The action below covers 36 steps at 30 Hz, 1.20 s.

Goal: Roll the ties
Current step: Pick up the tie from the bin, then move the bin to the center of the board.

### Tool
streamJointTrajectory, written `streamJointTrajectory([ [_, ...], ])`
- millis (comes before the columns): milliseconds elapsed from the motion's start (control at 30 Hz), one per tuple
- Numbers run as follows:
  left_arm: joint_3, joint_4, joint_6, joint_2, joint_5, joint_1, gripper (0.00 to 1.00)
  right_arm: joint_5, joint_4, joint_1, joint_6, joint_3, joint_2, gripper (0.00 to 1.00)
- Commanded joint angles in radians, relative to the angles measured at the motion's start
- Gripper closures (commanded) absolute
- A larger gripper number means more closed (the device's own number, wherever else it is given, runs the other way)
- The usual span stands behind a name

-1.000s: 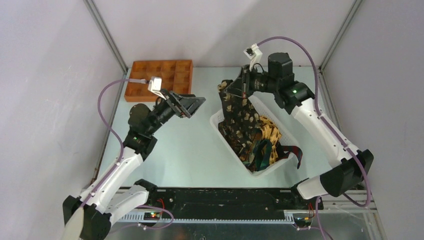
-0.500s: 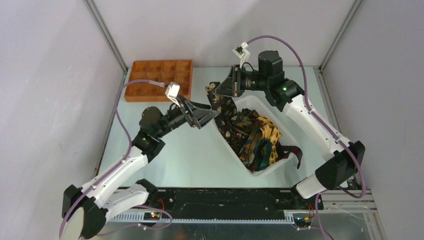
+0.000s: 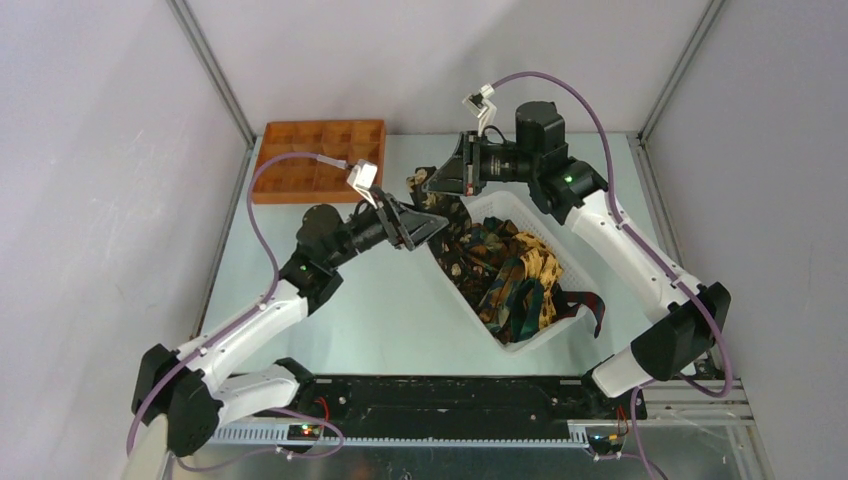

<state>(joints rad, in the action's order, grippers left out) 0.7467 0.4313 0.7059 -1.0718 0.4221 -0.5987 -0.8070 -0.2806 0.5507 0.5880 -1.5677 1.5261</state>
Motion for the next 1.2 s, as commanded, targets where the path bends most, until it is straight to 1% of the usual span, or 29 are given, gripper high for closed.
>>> streamJointTrajectory([
  [0,0.079,0.064,-0.012,-0.018,-0.012,-0.01,0.39,-0.013,0.038,0.006,0.006,-0.013,-0.056,1.0],
  [33,0.086,0.063,-0.013,-0.029,-0.009,-0.01,0.44,0.003,0.026,0.005,0.001,-0.012,-0.063,1.0],
  [100,0.126,0.061,-0.018,-0.045,0.005,-0.012,0.66,0.041,-0.002,0.006,-0.022,-0.017,-0.077,1.0],
  [133,0.136,0.058,-0.02,-0.05,0.017,-0.012,0.72,0.06,-0.015,0.005,-0.042,-0.018,-0.083,1.0],
  [167,0.159,0.056,-0.025,-0.061,0.024,-0.012,0.82,0.102,-0.038,0.007,-0.052,-0.019,-0.099,1.0],
  [200,0.17,0.046,-0.029,-0.064,0.039,-0.012,0.88,0.126,-0.049,0.006,-0.072,-0.018,-0.109,1.0],
  [233,0.198,0.038,-0.038,-0.071,0.046,-0.012,0.97,0.182,-0.068,0.005,-0.083,-0.014,-0.131,0.98],
  [333,0.257,-0.017,-0.07,-0.079,0.087,-0.01,1.0,0.303,-0.095,0.0,-0.128,0.005,-0.184,0.94],
  [367,0.29,-0.048,-0.089,-0.082,0.096,-0.008,1.0,0.353,-0.099,-0.005,-0.134,0.021,-0.215,0.9],
  [400,0.308,-0.067,-0.098,-0.083,0.114,-0.008,1.0,0.372,-0.099,-0.015,-0.141,0.031,-0.229,0.88],
  [433,0.346,-0.099,-0.114,-0.086,0.125,-0.004,1.0,0.405,-0.097,-0.023,-0.142,0.052,-0.261,0.83],
  [467,0.364,-0.112,-0.121,-0.093,0.154,0.0,1.0,0.42,-0.095,-0.041,-0.14,0.064,-0.276,0.8],
  [500,0.404,-0.134,-0.126,-0.097,0.174,0.009,1.0,0.446,-0.089,-0.051,-0.138,0.092,-0.31,0.71],
  [533,0.426,-0.143,-0.126,-0.111,0.222,0.015,1.0,0.475,-0.086,-0.073,-0.134,0.12,-0.33,0.62],
  [567,0.469,-0.159,-0.125,-0.127,0.25,0.028,1.0,0.491,-0.085,-0.085,-0.13,0.134,-0.367,0.57],
  [600,0.495,-0.169,-0.125,-0.146,0.308,0.036,1.0,0.519,-0.087,-0.112,-0.128,0.16,-0.401,0.49],
  [633,0.551,-0.203,-0.125,-0.161,0.337,0.051,1.0,0.529,-0.089,-0.125,-0.124,0.173,-0.418,0.47],
  [667,0.581,-0.223,-0.126,-0.196,0.396,0.057,1.0,0.542,-0.094,-0.155,-0.123,0.195,-0.448,0.42],
  [700,0.645,-0.27,-0.126,-0.219,0.455,0.072,1.0,0.545,-0.098,-0.169,-0.122,0.205,-0.463,0.41],
  [733,0.678,-0.293,-0.125,-0.265,0.488,0.078,1.0,0.548,-0.108,-0.199,-0.123,0.223,-0.488,0.38],
  [767,0.74,-0.326,-0.121,-0.291,0.549,0.089,1.0,0.549,-0.116,-0.212,-0.127,0.229,-0.498,0.38],
  [833,0.818,-0.361,-0.104,-0.356,0.627,0.101,1.0,0.557,-0.145,-0.251,-0.142,0.245,-0.516,0.37],
  [933,0.898,-0.369,-0.018,-0.448,0.693,0.117,1.0,0.613,-0.211,-0.274,-0.161,0.275,-0.519,0.36],
  [967,0.92,-0.347,0.009,-0.464,0.716,0.126,1.0,0.627,-0.22,-0.281,-0.17,0.282,-0.516,0.36],
  [1033,0.931,-0.274,0.104,-0.498,0.747,0.139,1.0,0.679,-0.255,-0.294,-0.181,0.299,-0.502,0.36],
  [1067,0.931,-0.213,0.173,-0.516,0.755,0.146,1.0,0.718,-0.28,-0.297,-0.183,0.304,-0.486,0.36],
  [1133,0.93,-0.156,0.244,-0.531,0.761,0.153,1.0,0.757,-0.311,-0.311,-0.191,0.305,-0.451,0.35],
  [1167,0.932,-0.156,0.252,-0.532,0.752,0.155,1.0,0.764,-0.32,-0.326,-0.194,0.304,-0.437,0.35],
])
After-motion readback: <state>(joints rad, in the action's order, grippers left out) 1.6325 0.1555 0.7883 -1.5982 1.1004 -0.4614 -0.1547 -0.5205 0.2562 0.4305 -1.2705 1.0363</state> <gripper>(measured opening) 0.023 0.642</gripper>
